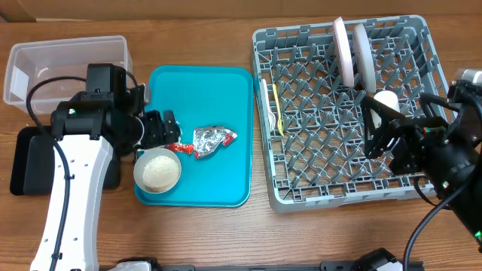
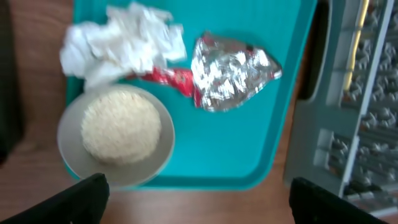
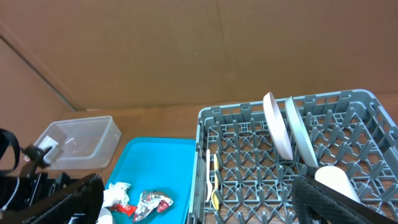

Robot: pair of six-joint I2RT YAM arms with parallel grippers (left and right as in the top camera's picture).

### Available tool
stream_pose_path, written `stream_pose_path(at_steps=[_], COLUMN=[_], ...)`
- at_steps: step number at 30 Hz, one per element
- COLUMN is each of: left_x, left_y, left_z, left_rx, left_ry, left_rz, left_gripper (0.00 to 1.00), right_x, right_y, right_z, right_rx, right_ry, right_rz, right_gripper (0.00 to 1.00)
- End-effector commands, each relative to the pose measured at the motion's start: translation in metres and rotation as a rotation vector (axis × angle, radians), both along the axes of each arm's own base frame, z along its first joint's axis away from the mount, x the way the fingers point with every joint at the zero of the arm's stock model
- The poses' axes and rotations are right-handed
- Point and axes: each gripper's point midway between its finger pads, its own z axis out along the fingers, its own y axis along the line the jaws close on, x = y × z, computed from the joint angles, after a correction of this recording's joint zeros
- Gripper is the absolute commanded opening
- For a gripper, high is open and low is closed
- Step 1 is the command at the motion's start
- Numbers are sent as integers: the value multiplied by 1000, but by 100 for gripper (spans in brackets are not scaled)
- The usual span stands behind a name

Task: Sort waste into correct bins and load items into the dishwasher rack
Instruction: 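Reach the left gripper to the crumpled white tissue and grasp it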

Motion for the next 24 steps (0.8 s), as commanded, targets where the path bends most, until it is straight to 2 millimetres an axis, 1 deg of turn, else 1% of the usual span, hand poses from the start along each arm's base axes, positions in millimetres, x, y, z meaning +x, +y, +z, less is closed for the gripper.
stream_pose_path(at_steps=[1, 2, 3, 4, 5, 6, 7, 8, 9, 12, 15, 16, 17, 19, 20, 21, 23, 24], left_x=[29, 40, 48, 57, 61, 64, 65, 68, 70, 77, 80, 81, 81, 83, 84, 84, 82, 82], left_y=[19, 26, 28, 26, 25, 24, 27, 34, 35, 34, 33, 32, 31, 28, 26, 24, 22, 22], left_z=[-5, -10, -14, -23, -30, -39, -51, -66, -75, -112, -129, -136, -140, -151, -155, -161, -166, -166], left_rx=[106, 146, 157, 159, 165, 180, 217, 264, 279, 276, 275, 277, 278, 277, 277, 278, 280, 282], left_ry=[-68, -81, -90, -91, -82, -64, -33, 5, 28, 102, 128, 141, 146, 159, 163, 174, 189, 191], left_rz=[18, 30, 23, -4, -25, -48, -55, -46, -48, -65, -69, -76, -81, -92, -96, -105, -113, -113], left_gripper=[93, 94, 96, 96, 94, 90, 88, 88, 89, 91, 91, 89, 88, 77, 75, 68, 47, 31], right_x=[-1, -1, -1, -1, -1, -1, -1, -1, -1, -1, -1, -1, -1, -1, -1, -1, -1, -1], right_y=[-4, -4, -4, -4, -4, -4, -4, -3, -3, -4, -4, -4, -4, -4, -4, -4, -4, -4], right_z=[4, 4, 4, 4, 4, 4, 4, 4, 4, 4, 4, 4, 4, 4, 4, 4, 4, 4], right_rx=[3, 3, 3, 3, 3, 3, 3, 3, 3, 3, 3, 3, 3, 3, 3, 3, 3, 3], right_ry=[-13, -13, -13, -13, -13, -13, -13, -13, -13, -13, -13, -13, -13, -13, -13, -13, -13, -13], right_rz=[-15, -15, -15, -15, -15, -15, -15, -15, -15, -15, -15, -15, -15, -15, -15, -15, -15, -15], right_gripper=[100, 100, 100, 100, 100, 100, 100, 100, 100, 100, 100, 100, 100, 100, 100, 100, 100, 100])
